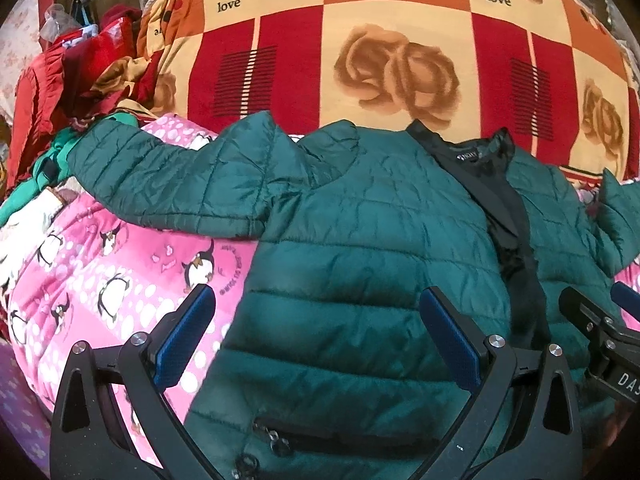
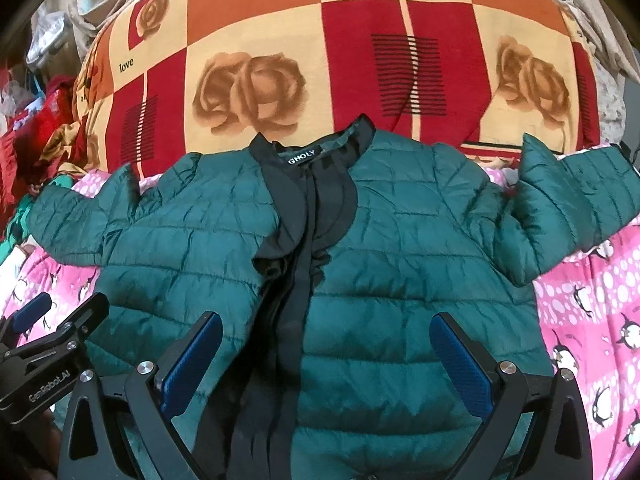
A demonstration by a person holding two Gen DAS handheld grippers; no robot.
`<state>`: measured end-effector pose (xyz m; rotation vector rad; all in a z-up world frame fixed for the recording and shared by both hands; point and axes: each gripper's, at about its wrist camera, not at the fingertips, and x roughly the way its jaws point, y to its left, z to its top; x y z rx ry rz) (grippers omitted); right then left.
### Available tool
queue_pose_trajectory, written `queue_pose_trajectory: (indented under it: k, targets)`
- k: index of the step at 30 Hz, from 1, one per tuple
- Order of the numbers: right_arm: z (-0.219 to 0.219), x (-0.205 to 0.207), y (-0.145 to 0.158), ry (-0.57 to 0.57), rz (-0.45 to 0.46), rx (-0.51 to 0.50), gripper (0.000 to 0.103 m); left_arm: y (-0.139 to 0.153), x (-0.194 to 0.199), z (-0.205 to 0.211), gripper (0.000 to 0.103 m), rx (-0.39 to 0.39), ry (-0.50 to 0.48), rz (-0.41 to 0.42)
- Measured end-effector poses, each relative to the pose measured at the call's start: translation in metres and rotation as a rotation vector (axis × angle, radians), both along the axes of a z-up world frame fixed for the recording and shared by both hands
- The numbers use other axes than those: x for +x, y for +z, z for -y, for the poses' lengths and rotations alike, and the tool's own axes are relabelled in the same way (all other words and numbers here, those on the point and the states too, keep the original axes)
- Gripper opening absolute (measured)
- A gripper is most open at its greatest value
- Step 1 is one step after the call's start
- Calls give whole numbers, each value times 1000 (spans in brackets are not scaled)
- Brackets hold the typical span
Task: Fold large clothes
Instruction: 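Reach the left gripper to the sleeve cuff nearest it and grasp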
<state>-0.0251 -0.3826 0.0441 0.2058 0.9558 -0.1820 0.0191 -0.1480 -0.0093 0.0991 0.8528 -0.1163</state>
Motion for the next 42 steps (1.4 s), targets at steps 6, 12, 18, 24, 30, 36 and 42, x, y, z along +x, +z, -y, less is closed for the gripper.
queue_pose_trajectory:
  k: [6,12,18,24,30,36,42]
  targets:
    - [-8,18,-9,18,0,20,103,-5,20,-6,102,7,26,-14]
    - [-17,36,-24,27,-13,30,103,-9,41,-25,102,2,66,-18]
    - [-20,53,-32,24,-30,31,103,-11,61,-51,102,-14,107,-33]
    - [-22,56,-35,41,-35,55,103,-3,89,-110,102,-134,197,-12]
    - [-28,53,-29,58,-18,65,103,1,126,-177,102,-133,362,1]
    - [-28,52,-34,59,-36,95,103,-1,167,-230,102,-55,515,1]
    - [-31,51,-36,65,-45,104,103,-12,206,-274,95,-32,601,-13]
